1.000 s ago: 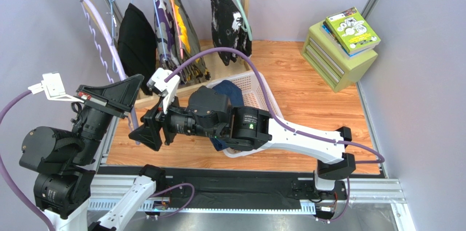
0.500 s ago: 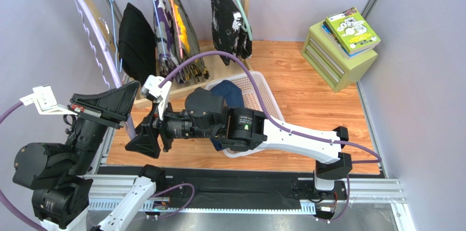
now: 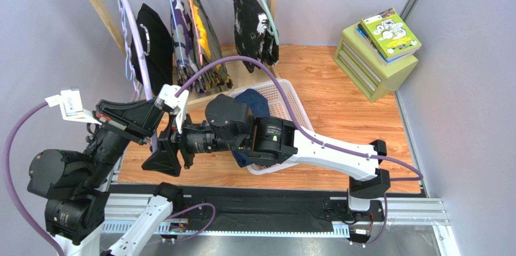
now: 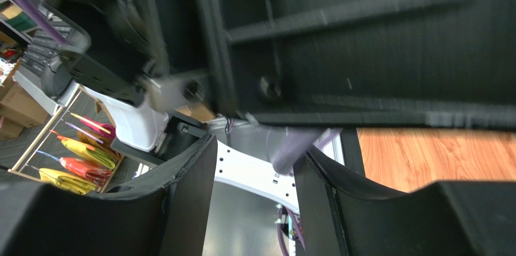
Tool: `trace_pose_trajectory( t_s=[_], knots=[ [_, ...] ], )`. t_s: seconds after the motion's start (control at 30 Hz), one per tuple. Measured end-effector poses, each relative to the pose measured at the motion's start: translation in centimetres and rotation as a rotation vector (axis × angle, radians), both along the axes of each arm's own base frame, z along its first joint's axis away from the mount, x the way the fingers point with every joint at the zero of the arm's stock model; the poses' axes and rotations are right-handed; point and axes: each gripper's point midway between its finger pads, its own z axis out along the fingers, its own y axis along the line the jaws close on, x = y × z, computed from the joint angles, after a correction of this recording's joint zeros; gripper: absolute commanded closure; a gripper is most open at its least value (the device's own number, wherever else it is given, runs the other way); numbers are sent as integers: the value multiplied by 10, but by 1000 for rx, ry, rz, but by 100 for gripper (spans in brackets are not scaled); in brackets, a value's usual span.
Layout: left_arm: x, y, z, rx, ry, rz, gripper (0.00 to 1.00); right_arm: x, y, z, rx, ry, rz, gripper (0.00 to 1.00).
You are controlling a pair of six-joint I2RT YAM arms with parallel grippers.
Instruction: Remove the trousers from the hanger
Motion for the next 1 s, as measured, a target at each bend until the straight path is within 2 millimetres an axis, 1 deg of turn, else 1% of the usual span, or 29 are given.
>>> trace_pose_trajectory(
  t_s=[0.07,0.17,0.2,0.23,0.33,0.37,0.43,0.53,0.57,0.63,0.67,0.73,0.77,0.83,0.87,1.0],
  knots=[
    [0,-4,-5,8,5,-20,100,0,-1,3,4,-1,0,50],
    [-3,-8,-7,11,-5,-48,100,3,-3,4,1,0,-2,61],
    [-4,-8,-7,12,-8,-53,100,4,-3,4,-2,3,-2,71],
    [-5,-9,-6,10,-13,-59,100,5,-3,4,-1,4,1,73],
    [-10,-10,-2,2,-29,-73,100,8,-4,3,-3,11,1,96],
    [-11,-10,-2,2,-35,-74,100,9,-4,3,-4,23,5,100],
    [-14,-10,3,-1,-57,-82,100,7,-5,6,3,38,18,100],
    [-17,-10,4,-11,-59,-90,77,5,-4,7,10,49,33,100],
    [-17,-10,5,-13,-60,-88,62,4,-4,7,12,51,36,100],
    [-16,-10,5,-7,-70,-85,53,1,-4,8,20,71,48,100],
    [-17,-11,6,-2,-79,-91,43,0,-6,6,15,83,52,100],
    [-19,-14,3,20,-89,-107,36,-3,-9,-2,-3,110,56,100],
    [-19,-14,0,31,-91,-105,29,-4,-11,-3,-8,121,59,100],
    [-19,-15,-5,51,-94,-109,23,-6,-17,-3,-11,140,68,100],
    [-20,-16,-8,59,-95,-114,18,-8,-21,-2,-13,148,73,100],
    [-30,-14,-9,82,-123,-120,12,-10,-43,-2,-25,173,71,100]
  ],
)
